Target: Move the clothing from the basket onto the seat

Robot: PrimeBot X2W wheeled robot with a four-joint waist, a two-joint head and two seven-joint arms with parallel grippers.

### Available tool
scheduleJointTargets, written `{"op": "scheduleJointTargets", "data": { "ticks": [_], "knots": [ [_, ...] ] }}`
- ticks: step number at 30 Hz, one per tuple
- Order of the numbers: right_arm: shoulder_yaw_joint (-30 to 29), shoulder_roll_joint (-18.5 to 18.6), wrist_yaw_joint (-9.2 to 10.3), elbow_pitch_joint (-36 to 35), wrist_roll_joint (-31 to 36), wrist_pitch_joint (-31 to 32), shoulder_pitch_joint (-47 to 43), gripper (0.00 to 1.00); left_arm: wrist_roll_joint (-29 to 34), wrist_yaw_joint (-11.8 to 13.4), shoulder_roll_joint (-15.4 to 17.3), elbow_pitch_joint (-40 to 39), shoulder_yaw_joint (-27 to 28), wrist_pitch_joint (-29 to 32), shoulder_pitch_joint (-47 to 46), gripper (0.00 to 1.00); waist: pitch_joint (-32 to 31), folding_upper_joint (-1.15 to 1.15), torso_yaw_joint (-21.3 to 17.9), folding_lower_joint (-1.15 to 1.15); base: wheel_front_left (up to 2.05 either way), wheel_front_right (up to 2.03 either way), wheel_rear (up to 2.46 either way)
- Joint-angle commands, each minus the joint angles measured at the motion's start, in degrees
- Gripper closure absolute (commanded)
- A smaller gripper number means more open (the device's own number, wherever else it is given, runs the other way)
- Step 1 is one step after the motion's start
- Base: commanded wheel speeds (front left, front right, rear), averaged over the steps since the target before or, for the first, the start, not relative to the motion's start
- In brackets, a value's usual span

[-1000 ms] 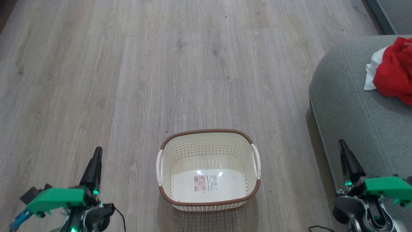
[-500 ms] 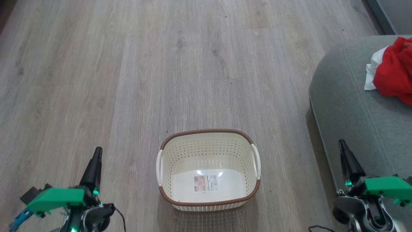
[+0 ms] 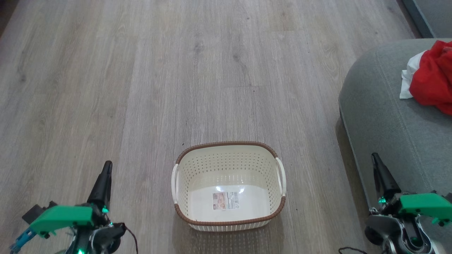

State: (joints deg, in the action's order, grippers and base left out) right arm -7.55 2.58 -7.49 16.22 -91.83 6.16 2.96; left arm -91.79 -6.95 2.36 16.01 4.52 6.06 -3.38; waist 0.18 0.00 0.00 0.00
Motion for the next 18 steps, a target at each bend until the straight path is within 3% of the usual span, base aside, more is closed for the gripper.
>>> {"op": "scheduleJointTargets", "data": {
  "ticks": [1, 18],
  "knots": [
    [1.04, 0.3, 0.0, -2.2, -0.35, 0.32, 3.22, 1.0, -0.39, -0.54, 0.52, -1.97, 1.99, 0.42, -2.81, 1.0, 0.0, 0.0, 0.0, 0.0, 0.0, 0.0, 0.0],
    [1.05, 0.3, 0.0, -2.2, -0.35, 0.32, 3.22, 1.0, -0.39, -0.54, 0.52, -1.97, 1.99, 0.42, -2.81, 1.0, 0.0, 0.0, 0.0, 0.0, 0.0, 0.0, 0.0]
  ]
}}
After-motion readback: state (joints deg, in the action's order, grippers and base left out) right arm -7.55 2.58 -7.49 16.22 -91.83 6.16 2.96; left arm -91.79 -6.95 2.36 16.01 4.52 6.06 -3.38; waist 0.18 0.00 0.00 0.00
